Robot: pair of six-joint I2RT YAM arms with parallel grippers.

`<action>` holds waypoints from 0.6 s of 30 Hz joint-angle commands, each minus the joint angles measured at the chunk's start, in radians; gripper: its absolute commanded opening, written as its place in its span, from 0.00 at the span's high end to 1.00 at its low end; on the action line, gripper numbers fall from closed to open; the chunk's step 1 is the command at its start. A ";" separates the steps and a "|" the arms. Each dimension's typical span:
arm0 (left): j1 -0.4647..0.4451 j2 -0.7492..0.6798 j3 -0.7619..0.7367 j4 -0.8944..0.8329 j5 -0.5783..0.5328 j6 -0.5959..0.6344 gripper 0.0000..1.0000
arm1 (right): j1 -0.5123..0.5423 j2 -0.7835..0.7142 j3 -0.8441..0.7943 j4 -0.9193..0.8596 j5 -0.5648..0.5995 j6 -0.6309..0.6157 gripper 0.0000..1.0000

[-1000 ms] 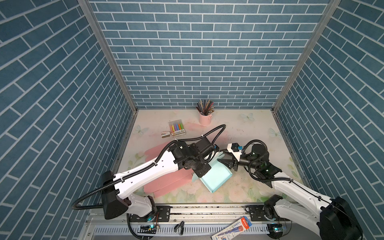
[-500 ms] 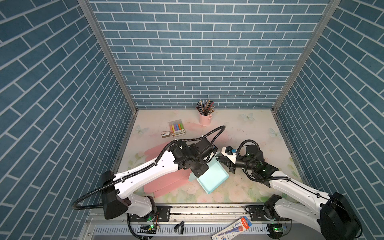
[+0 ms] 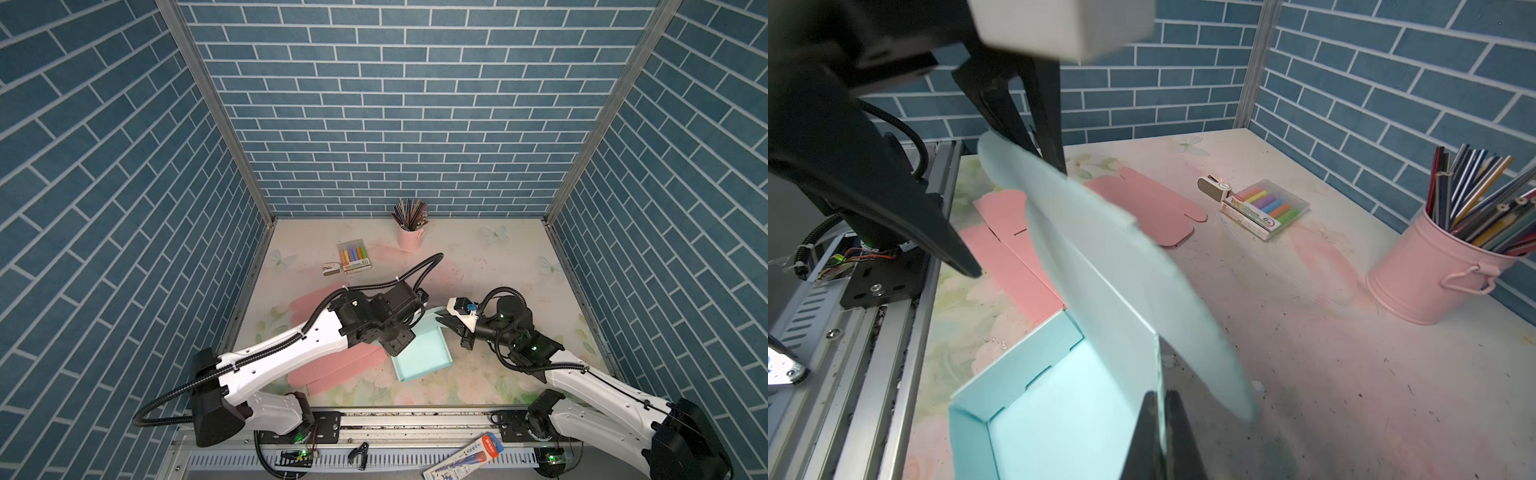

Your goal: Fold the paper box

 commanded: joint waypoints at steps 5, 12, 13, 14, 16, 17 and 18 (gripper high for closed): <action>0.088 -0.259 -0.282 0.371 0.044 -0.086 0.12 | 0.005 0.007 -0.013 0.029 0.041 0.003 1.00; 0.251 -0.438 -0.628 0.796 0.187 -0.208 0.12 | 0.005 0.035 0.004 -0.008 0.093 0.013 1.00; 0.255 -0.448 -0.662 0.849 0.205 -0.211 0.12 | 0.005 0.037 0.004 -0.008 0.098 0.015 1.00; 0.256 -0.449 -0.691 0.888 0.218 -0.206 0.12 | 0.005 0.038 0.004 -0.008 0.102 0.016 1.00; 0.260 -0.433 -0.727 0.913 0.191 -0.200 0.12 | 0.004 0.049 0.006 -0.009 0.105 0.017 1.00; 0.266 -0.418 -0.734 0.921 0.177 -0.205 0.12 | 0.004 0.058 0.009 -0.013 0.107 0.017 1.00; 0.276 -0.405 -0.743 0.942 0.177 -0.210 0.12 | 0.005 0.066 0.014 -0.018 0.105 0.017 1.00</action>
